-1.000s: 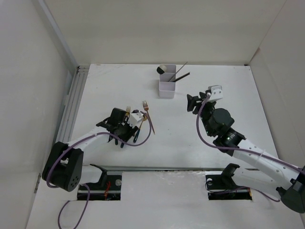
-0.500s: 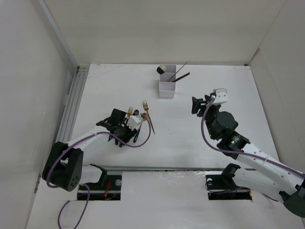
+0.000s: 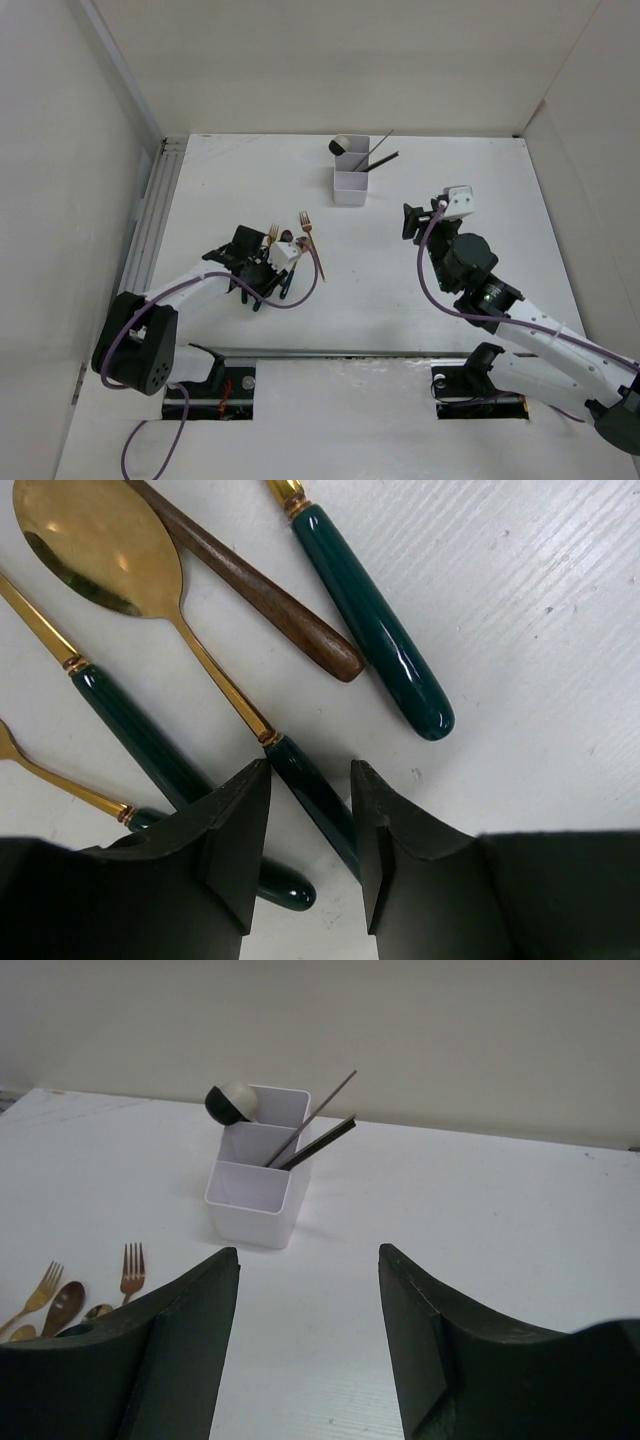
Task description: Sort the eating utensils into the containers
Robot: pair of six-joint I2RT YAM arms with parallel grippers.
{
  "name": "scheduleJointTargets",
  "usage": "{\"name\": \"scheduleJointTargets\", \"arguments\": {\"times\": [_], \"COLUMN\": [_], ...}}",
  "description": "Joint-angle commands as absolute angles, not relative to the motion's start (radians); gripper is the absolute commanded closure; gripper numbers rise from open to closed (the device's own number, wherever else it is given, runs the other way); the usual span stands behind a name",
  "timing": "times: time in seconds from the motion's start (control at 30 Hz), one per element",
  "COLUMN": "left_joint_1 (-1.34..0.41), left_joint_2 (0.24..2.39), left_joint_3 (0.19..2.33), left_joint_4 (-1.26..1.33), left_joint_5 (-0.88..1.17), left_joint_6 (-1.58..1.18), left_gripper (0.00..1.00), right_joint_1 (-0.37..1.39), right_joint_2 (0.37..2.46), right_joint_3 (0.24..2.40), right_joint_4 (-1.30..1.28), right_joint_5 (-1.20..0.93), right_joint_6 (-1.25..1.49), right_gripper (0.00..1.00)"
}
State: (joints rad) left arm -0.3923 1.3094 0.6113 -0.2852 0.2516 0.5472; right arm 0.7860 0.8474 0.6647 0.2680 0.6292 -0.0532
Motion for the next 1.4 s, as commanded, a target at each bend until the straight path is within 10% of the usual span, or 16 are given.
{"name": "scheduleJointTargets", "arguments": {"times": [0.0, 0.17, 0.33, 1.03, 1.37], "left_joint_1": [-0.39, -0.39, -0.39, -0.35, -0.341], "left_joint_2": [1.338, 1.359, 1.381, 1.348, 1.515], "left_joint_3": [0.623, 0.623, 0.652, 1.034, 1.187], "left_joint_4": [-0.296, -0.287, -0.278, -0.324, 0.492], "left_joint_5": [0.273, 0.282, 0.282, 0.347, 0.518], "left_joint_6": [0.565, 0.565, 0.555, 0.322, 0.08], "left_gripper": [0.65, 0.71, 1.0, 1.0, 1.0], "right_joint_1": [0.793, 0.793, 0.793, 0.793, 0.539], "right_joint_2": [0.844, 0.853, 0.862, 0.985, 1.181], "right_joint_3": [0.666, 0.666, 0.666, 0.696, 0.825], "right_joint_4": [0.278, 0.278, 0.278, 0.409, 0.595], "right_joint_5": [0.65, 0.67, 0.67, 0.589, 0.316], "right_joint_6": [-0.081, -0.112, -0.132, -0.193, -0.172], "right_gripper": [0.37, 0.36, 0.36, 0.36, 0.38]}}
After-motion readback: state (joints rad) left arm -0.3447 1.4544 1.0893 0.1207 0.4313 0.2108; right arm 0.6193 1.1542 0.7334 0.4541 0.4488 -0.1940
